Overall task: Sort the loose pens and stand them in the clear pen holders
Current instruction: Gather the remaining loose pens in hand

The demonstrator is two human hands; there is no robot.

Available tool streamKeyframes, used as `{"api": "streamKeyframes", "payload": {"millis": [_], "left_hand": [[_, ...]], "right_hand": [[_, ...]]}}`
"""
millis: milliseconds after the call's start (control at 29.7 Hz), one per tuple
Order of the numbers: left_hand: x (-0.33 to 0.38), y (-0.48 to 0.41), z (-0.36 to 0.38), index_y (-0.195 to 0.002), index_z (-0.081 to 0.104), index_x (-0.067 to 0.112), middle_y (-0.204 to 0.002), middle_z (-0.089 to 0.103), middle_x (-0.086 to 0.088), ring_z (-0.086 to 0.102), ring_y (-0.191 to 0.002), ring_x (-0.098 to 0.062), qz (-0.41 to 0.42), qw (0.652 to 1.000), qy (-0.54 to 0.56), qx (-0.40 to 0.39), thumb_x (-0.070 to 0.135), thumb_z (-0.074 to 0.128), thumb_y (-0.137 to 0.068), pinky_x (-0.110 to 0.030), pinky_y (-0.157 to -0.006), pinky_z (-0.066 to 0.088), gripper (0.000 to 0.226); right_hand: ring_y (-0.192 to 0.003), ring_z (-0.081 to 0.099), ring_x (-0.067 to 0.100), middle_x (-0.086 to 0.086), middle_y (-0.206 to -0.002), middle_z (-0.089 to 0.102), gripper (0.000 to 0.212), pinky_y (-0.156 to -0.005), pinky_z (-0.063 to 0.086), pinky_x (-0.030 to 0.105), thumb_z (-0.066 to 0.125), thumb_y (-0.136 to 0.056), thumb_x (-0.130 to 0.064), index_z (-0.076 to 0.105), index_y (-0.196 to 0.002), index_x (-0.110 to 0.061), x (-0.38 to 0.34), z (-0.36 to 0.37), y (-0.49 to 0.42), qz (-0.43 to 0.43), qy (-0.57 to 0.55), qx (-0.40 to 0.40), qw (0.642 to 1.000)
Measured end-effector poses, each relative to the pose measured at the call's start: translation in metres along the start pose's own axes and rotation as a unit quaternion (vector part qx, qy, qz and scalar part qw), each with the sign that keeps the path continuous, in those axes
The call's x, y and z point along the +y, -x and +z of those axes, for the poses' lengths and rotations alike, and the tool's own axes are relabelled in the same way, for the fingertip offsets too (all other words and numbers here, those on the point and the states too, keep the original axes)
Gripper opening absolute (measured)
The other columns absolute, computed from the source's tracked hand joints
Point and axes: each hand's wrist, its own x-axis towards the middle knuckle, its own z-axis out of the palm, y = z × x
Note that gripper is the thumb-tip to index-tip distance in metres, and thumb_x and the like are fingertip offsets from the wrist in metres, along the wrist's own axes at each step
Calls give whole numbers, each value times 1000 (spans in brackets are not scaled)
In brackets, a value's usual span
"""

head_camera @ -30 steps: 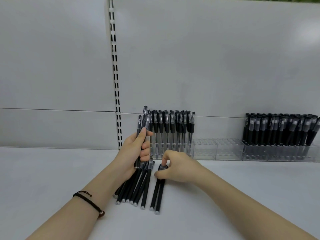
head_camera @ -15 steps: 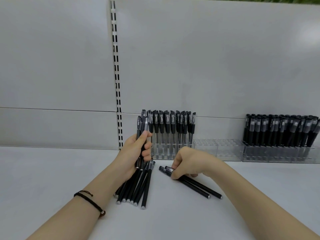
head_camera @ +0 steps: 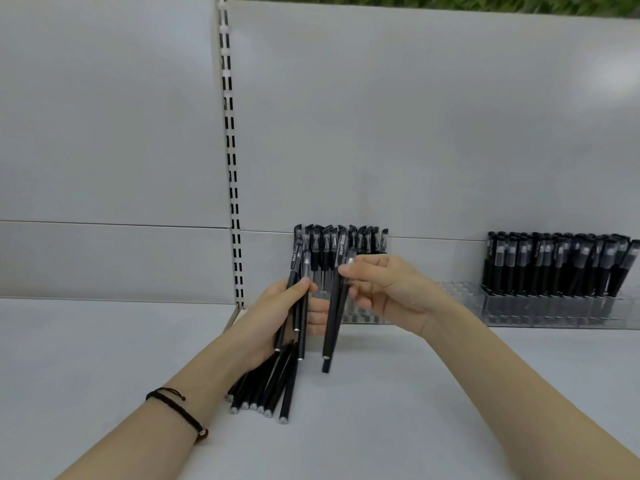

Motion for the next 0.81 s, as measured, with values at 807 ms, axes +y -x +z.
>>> {"api": "streamKeyframes", "payload": {"millis": [807], "left_hand": [[2, -11, -20, -101, 52, 14, -60, 45, 3, 35, -45, -8, 141, 985, -33, 89, 34, 46, -100, -20, -39, 31, 20]], "right_hand": [[-45, 49, 3, -8, -56, 59, 28, -43, 36, 16, 77, -80, -35, 69, -74, -8, 38, 28, -9, 54, 384, 55, 920]]}}
